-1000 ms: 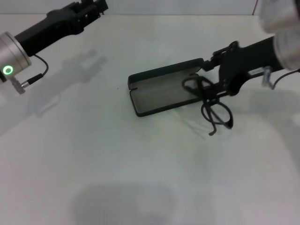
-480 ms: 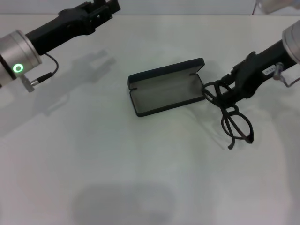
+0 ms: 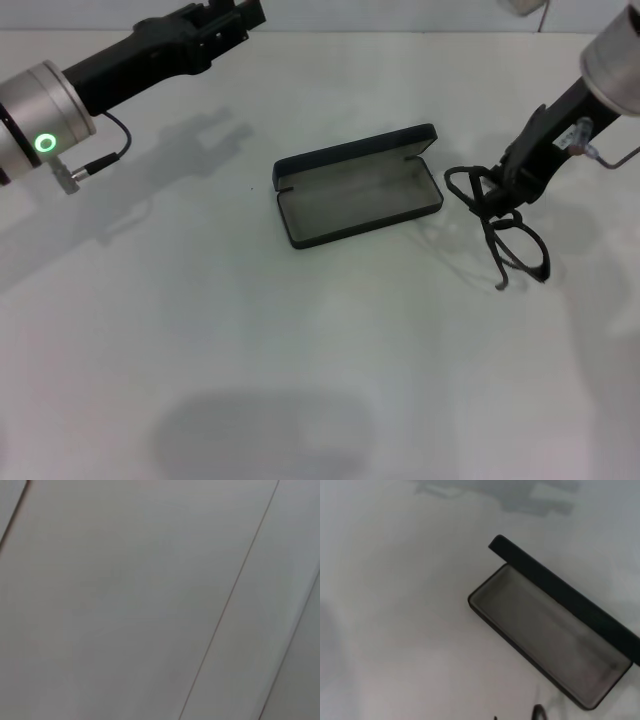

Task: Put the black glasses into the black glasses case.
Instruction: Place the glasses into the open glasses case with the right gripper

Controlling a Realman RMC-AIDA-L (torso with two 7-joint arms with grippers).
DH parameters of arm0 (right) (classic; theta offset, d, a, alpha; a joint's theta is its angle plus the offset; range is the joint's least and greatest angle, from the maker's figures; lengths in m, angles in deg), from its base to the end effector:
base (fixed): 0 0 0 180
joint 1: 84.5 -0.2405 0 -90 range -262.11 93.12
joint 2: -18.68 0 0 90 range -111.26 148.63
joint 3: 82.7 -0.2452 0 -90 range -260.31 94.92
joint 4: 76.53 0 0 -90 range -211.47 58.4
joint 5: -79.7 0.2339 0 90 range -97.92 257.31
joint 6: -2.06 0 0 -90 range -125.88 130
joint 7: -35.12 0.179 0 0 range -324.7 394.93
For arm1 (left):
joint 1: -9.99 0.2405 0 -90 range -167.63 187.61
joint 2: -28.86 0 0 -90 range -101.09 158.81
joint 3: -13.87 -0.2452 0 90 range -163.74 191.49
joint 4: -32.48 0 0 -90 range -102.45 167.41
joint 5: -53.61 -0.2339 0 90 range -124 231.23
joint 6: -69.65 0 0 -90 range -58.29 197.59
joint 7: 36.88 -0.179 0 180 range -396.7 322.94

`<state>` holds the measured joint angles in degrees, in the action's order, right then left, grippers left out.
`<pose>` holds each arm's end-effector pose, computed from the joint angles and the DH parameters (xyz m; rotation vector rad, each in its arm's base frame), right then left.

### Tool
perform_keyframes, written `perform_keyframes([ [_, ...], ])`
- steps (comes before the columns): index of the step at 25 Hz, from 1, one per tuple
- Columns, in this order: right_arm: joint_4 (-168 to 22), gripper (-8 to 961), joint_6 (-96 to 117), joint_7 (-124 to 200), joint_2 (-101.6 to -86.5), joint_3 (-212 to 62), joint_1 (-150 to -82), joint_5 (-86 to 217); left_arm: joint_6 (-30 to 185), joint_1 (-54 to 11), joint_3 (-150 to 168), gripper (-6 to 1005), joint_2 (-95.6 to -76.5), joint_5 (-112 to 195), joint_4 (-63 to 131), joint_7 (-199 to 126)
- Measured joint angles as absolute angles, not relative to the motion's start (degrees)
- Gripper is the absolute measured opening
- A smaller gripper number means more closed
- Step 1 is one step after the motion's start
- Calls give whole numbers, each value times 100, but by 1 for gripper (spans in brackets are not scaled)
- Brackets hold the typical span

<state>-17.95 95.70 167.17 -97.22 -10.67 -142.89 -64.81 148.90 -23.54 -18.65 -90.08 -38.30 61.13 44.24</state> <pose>0.0946 0.4219 -0.0286 -2.8728 0.5130 -0.5517 -0.2374 0.4144 0.0151 -2.2031 -0.8266 -1.1582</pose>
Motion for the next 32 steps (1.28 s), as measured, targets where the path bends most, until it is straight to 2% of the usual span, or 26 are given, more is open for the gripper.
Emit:
perform_keyframes([
  [4, -1668, 434, 9611, 16819, -9717, -860, -14234, -6574, 14918, -2343, -1865, 532, -9003, -3839, 6113, 4450],
  [7, -1668, 454, 9657, 17009, -9716, -647, -14254, -6764, 14916, -2350, -1864, 532, -9003, -3851, 6113, 4456],
  [13, -1799, 585, 9880, 17099, -9697, -581, -14479, -6975, 14922, -2391, -1866, 533, -9012, -3865, 6113, 4472],
  [18, -2457, 694, 10526, 17022, -9654, -637, -15007, -7043, 14921, -2442, -1991, 533, -9010, -3879, 6109, 4560],
  [21, -2356, 747, 10838, 16999, -9681, -701, -15072, -7070, 14911, -2442, -2021, 533, -9001, -3884, 6103, 4579],
  [23, -2071, 783, 10923, 16987, -9698, -764, -14950, -7051, 14896, -2427, -2023, 533, -9000, -3891, 6092, 4573],
  [26, -1589, 782, 10856, 16885, -9691, -1128, -14599, -6949, 14890, -2398, -2023, 533, -8989, -3893, 6038, 4571],
  [28, -1589, 781, 10856, 16885, -9691, -1128, -14599, -6949, 14893, -2390, -2023, 533, -8985, -3895, 6007, 4562],
  [29, -1438, 780, 10656, 16809, -9693, -1356, -14383, -6872, 14895, -2376, -2023, 533, -8985, -3895, 5995, 4544],
  [30, -1351, 780, 9803, 16435, -9710, -1671, -13686, -6202, 14897, -2357, -2023, 533, -8987, -3891, 5992, 4529],
  [32, -1347, 779, 9186, 15955, -9721, -1632, -13150, -5510, 14897, -2314, -2016, 533, -8993, -3873, 5991, 4511],
])
